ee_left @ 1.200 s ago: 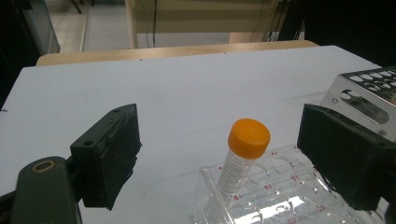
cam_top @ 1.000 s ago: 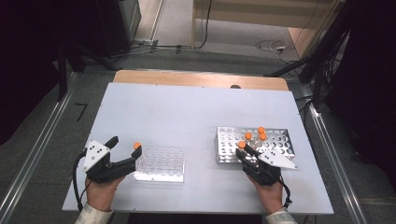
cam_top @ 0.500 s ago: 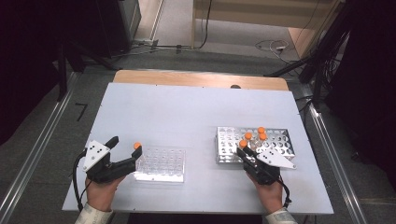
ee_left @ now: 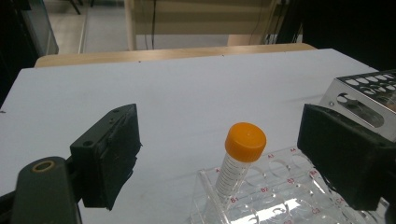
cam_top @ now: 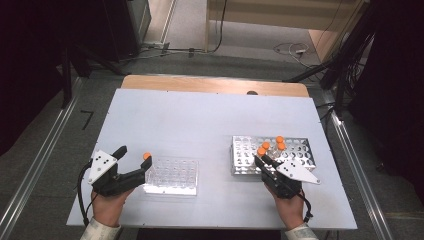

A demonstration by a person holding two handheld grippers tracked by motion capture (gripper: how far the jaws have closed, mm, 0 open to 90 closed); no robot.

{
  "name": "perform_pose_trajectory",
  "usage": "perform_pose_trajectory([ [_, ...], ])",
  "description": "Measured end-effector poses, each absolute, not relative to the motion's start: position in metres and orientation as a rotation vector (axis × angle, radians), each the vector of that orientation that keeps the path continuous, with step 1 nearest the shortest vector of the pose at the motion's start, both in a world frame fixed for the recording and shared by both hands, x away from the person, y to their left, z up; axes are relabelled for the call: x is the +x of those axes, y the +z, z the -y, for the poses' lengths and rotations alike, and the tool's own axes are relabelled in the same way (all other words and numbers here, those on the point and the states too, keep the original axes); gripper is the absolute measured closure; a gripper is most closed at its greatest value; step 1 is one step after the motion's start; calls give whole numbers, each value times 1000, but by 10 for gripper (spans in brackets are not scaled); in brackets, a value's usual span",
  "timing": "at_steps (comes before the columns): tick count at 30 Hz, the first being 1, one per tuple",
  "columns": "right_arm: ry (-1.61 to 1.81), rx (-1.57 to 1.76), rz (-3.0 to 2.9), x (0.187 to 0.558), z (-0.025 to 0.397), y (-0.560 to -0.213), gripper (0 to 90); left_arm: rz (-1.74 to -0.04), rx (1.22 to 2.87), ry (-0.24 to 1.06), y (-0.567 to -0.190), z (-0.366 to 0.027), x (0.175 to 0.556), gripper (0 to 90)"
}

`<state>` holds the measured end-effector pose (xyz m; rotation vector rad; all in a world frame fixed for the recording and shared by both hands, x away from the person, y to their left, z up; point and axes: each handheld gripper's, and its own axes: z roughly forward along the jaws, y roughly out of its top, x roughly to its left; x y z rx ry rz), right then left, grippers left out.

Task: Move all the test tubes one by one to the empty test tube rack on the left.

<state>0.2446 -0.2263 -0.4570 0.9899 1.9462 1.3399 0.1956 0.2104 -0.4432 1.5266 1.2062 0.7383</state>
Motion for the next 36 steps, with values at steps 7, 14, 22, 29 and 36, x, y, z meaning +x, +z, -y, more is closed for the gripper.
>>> perform_pose_trajectory([
  [7, 1364, 965, -1911, 240, 227, -447, 722, -1197, 1524, 738, -441, -209, 195, 135],
  [14, 1373, 952, -1879, 236, 227, -443, 722, -1188, 1517, 736, -439, -208, 194, 135],
  [22, 1402, 941, -1860, 232, 228, -437, 724, -1184, 1517, 733, -437, -208, 193, 136],
  [29, 1427, 919, -1861, 227, 226, -432, 724, -1169, 1516, 725, -435, -206, 191, 138],
  [36, 1452, 903, -1890, 223, 222, -431, 725, -1149, 1519, 716, -431, -200, 187, 144],
])
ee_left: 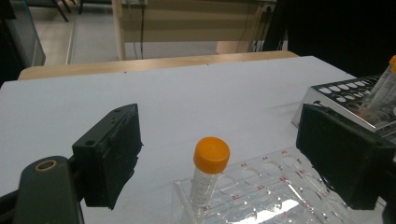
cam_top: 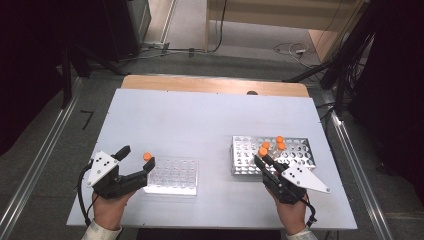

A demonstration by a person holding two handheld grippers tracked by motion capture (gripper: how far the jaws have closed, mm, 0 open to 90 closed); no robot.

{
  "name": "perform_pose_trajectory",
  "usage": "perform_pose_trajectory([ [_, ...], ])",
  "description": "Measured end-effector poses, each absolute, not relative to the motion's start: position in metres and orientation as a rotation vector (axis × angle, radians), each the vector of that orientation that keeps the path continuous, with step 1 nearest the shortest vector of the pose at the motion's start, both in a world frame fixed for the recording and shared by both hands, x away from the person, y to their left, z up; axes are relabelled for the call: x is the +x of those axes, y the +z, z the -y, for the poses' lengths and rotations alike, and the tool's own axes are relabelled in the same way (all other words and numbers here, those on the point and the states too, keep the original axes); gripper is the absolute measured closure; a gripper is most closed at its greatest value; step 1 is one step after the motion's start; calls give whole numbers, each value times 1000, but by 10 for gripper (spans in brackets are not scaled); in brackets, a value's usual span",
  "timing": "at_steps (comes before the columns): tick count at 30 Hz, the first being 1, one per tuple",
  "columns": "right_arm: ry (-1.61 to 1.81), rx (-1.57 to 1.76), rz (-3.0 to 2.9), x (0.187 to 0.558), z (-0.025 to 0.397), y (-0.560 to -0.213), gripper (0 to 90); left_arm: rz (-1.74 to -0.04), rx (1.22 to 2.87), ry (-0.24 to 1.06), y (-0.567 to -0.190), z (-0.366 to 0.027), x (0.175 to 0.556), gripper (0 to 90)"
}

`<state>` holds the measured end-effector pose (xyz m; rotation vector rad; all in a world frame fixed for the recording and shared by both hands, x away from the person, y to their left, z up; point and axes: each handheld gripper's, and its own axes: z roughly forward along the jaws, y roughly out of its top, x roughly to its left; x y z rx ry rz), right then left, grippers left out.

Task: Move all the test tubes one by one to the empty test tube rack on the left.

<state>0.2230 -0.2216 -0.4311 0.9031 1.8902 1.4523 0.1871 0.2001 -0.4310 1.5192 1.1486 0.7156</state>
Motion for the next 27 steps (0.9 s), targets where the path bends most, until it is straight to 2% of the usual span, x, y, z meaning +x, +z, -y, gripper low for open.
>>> perform_pose_trajectory([
  [12, 1490, 865, -1981, 217, 206, -435, 725, -1078, 1545, 689, -425, -184, 178, 162],
  [22, 1477, 793, -2086, 212, 182, -446, 725, -984, 1622, 624, -427, -150, 174, 174],
  [27, 1466, 777, -2124, 210, 177, -448, 724, -924, 1655, 561, -428, -128, 173, 219],
])
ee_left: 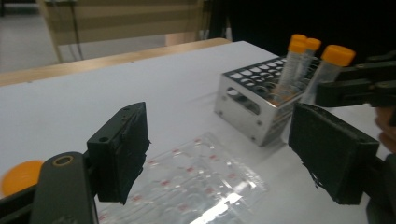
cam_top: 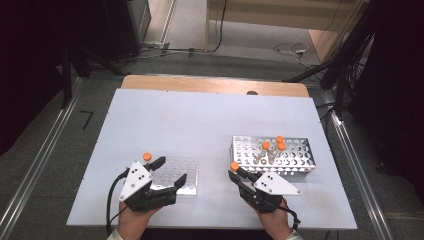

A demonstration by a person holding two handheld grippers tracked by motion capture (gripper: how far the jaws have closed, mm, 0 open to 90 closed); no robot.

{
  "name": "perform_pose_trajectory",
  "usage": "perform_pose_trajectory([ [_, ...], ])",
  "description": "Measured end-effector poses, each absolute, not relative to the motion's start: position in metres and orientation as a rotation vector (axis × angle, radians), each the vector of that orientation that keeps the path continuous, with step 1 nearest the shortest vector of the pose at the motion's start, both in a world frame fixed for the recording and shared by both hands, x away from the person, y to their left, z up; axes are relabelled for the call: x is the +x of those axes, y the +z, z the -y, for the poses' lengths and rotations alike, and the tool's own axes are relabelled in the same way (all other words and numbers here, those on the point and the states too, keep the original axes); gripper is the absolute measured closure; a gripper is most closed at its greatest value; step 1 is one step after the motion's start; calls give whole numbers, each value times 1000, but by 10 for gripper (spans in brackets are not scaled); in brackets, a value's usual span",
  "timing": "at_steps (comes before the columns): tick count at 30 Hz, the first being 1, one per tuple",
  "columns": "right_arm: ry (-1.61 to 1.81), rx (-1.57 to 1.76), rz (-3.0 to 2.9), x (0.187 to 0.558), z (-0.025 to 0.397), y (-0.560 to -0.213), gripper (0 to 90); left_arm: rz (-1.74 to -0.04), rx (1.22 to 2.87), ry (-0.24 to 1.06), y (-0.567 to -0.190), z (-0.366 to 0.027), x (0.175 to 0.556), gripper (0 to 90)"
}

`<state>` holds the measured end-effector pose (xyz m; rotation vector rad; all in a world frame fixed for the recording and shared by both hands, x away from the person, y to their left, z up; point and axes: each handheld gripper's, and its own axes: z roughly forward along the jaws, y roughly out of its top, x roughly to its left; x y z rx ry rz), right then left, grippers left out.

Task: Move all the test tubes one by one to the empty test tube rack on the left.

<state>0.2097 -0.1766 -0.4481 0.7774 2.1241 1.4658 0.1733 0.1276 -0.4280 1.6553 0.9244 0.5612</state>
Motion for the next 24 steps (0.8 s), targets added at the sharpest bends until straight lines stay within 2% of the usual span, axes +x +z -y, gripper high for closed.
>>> perform_pose_trajectory([
  [8, 1449, 745, -2149, 207, 172, -450, 724, -814, 1707, 494, -421, -89, 180, 340],
  [15, 1450, 738, -2162, 206, 171, -450, 725, -766, 1734, 424, -420, -64, 192, 387],
  [24, 1441, 724, -2192, 205, 166, -453, 724, -729, 1770, 397, -425, -43, 199, 499],
])
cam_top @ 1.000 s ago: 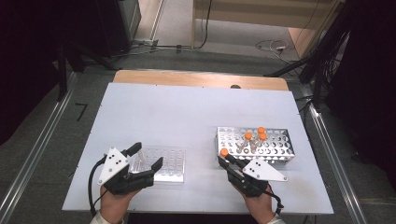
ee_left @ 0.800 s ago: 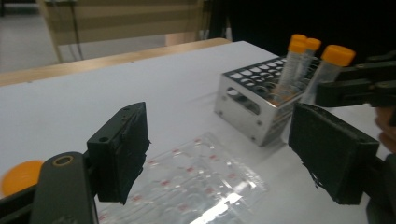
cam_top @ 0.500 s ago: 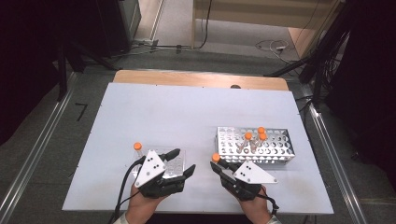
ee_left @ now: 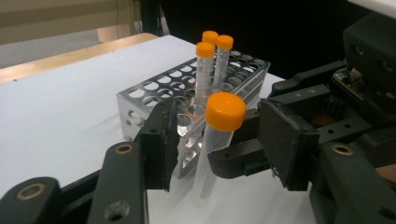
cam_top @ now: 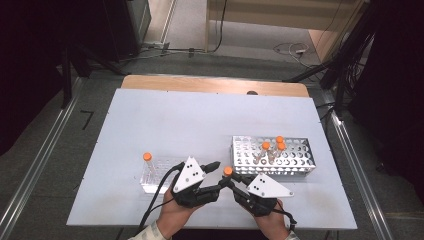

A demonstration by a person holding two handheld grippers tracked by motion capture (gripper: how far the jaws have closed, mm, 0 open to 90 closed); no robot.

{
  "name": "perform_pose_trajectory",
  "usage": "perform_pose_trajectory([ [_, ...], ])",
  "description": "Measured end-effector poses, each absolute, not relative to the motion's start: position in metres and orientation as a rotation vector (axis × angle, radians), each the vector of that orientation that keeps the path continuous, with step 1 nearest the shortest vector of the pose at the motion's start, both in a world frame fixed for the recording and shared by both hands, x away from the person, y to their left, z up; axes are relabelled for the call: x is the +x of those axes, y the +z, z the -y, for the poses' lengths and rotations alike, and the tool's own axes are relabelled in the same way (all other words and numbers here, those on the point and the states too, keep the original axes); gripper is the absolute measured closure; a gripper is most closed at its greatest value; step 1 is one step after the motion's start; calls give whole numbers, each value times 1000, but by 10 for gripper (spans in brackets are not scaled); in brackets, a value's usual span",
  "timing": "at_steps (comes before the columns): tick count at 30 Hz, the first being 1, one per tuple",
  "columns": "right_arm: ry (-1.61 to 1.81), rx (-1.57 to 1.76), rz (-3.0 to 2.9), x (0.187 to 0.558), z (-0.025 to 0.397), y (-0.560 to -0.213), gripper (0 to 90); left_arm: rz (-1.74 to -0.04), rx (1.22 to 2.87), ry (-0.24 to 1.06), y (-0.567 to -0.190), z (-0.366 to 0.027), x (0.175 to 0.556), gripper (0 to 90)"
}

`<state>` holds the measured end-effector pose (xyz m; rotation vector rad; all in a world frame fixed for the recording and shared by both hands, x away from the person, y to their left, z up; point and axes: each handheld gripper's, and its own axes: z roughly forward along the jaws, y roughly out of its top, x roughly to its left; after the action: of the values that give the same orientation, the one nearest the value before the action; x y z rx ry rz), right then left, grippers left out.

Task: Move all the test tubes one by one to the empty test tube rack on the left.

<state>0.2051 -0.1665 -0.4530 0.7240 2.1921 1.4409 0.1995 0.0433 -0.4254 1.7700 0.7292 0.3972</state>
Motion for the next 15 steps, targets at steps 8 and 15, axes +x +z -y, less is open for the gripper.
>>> perform_pose_trajectory([
  [8, 1437, 732, -2203, 205, 165, -454, 724, -731, 1776, 402, -428, -40, 203, 611],
  [15, 1439, 719, -2202, 205, 165, -454, 724, -711, 1787, 401, -429, -38, 203, 684],
])
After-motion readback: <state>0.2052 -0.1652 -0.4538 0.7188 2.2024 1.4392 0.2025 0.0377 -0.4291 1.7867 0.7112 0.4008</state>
